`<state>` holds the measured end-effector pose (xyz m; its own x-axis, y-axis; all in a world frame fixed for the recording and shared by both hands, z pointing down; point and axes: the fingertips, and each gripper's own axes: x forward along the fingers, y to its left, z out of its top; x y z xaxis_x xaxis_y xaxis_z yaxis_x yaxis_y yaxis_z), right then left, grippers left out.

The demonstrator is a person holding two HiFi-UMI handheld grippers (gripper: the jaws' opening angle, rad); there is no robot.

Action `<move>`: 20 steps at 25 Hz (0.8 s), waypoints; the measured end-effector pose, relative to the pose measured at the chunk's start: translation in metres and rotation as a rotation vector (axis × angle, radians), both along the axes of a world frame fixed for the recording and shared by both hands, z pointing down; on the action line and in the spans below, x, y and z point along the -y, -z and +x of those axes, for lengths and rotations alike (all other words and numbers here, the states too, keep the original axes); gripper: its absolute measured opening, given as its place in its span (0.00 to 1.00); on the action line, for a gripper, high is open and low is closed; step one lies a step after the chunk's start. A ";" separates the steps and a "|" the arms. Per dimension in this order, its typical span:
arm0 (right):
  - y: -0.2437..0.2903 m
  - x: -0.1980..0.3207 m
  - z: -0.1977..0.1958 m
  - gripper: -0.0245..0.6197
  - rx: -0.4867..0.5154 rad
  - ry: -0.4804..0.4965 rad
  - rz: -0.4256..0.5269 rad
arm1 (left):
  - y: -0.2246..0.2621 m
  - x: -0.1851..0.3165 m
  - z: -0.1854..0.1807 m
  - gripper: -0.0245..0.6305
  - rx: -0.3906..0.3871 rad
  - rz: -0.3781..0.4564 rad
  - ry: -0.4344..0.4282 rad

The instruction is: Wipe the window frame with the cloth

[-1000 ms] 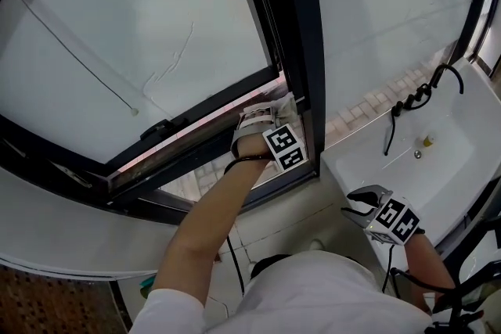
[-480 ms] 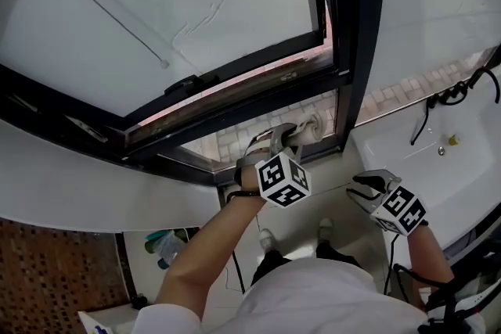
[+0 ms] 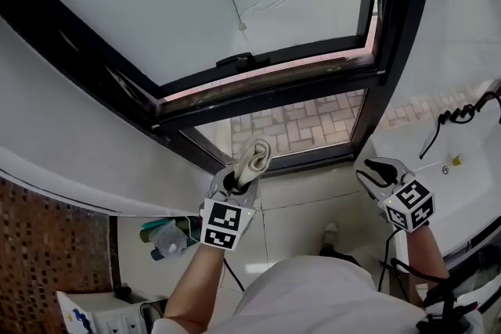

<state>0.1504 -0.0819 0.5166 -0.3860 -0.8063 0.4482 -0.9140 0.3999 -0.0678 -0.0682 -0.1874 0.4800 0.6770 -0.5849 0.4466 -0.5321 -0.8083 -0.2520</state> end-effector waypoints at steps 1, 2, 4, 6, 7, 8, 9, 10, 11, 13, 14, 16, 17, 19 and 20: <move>0.008 -0.003 -0.011 0.23 -0.002 -0.019 0.020 | 0.006 -0.008 -0.020 0.18 -0.027 -0.002 0.008; 0.016 -0.006 -0.022 0.23 -0.003 -0.036 0.042 | 0.011 -0.015 -0.038 0.18 -0.052 -0.002 0.009; 0.033 -0.016 -0.047 0.23 -0.005 -0.063 0.079 | 0.018 -0.030 -0.072 0.18 -0.096 0.003 0.007; 0.045 -0.029 -0.073 0.23 -0.008 -0.087 0.102 | 0.024 -0.043 -0.105 0.18 -0.139 0.006 0.009; 0.048 -0.038 -0.086 0.23 -0.007 -0.100 0.106 | 0.025 -0.050 -0.120 0.18 -0.155 0.005 0.006; 0.051 -0.049 -0.100 0.23 -0.006 -0.113 0.105 | 0.026 -0.058 -0.134 0.18 -0.170 0.001 0.000; 0.052 -0.061 -0.112 0.23 -0.005 -0.126 0.103 | 0.026 -0.067 -0.147 0.18 -0.183 -0.004 -0.010; 0.053 -0.072 -0.122 0.23 -0.006 -0.139 0.101 | 0.027 -0.076 -0.156 0.18 -0.196 -0.012 -0.020; 0.055 -0.081 -0.128 0.23 -0.011 -0.150 0.100 | 0.029 -0.082 -0.163 0.18 -0.207 -0.020 -0.029; 0.060 -0.097 -0.133 0.23 -0.025 -0.171 0.098 | 0.030 -0.091 -0.171 0.18 -0.213 -0.019 -0.042; 0.063 -0.104 -0.135 0.23 -0.031 -0.181 0.099 | 0.029 -0.096 -0.175 0.18 -0.213 -0.013 -0.047; 0.071 -0.120 -0.135 0.23 -0.038 -0.207 0.112 | 0.031 -0.111 -0.183 0.18 -0.219 -0.010 -0.058; 0.077 -0.127 -0.133 0.23 -0.035 -0.219 0.125 | 0.034 -0.118 -0.184 0.18 -0.224 -0.009 -0.063; 0.090 -0.135 -0.127 0.24 -0.020 -0.231 0.156 | 0.040 -0.128 -0.184 0.18 -0.227 0.000 -0.067; 0.096 -0.138 -0.125 0.24 -0.012 -0.232 0.169 | 0.042 -0.132 -0.182 0.18 -0.227 0.000 -0.063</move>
<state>0.0254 0.0558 0.4208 -0.1779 -0.9362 0.3031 -0.9828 0.1846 -0.0065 -0.2505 -0.0551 0.4381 0.7955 -0.5383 0.2782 -0.5235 -0.8418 -0.1316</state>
